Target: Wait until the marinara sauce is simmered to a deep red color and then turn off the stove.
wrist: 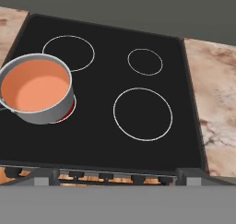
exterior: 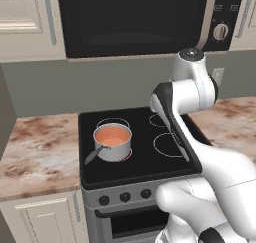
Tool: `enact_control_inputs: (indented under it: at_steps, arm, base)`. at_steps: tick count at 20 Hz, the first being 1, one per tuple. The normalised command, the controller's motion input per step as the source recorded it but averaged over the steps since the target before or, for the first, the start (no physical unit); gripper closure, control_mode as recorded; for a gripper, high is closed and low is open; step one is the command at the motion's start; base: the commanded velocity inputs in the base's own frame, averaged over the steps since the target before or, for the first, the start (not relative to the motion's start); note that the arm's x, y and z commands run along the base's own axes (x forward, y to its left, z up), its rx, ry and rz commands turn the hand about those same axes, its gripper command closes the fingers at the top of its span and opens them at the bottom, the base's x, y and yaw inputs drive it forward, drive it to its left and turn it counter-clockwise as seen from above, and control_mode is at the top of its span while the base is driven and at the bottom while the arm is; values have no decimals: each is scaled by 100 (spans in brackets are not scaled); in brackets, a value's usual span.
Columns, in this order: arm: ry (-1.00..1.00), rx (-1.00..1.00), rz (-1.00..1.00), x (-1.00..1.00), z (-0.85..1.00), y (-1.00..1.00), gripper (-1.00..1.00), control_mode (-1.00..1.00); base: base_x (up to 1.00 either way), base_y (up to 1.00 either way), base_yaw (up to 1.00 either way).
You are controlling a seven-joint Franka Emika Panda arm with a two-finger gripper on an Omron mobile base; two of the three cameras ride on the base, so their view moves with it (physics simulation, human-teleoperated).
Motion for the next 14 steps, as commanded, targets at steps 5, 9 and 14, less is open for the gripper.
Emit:
enact_control_inputs:
  at_steps: [5, 9, 14]
  arm:
    - [0, 0, 0, 0, 0, 0, -100, -100]
    - [0, 0, 0, 0, 0, 0, -100, -100]
    - [0, 0, 0, 0, 0, 0, -100, -100]
  base:
    - [0, 0, 0]
    - [0, 0, 0]
    - [0, 0, 0]
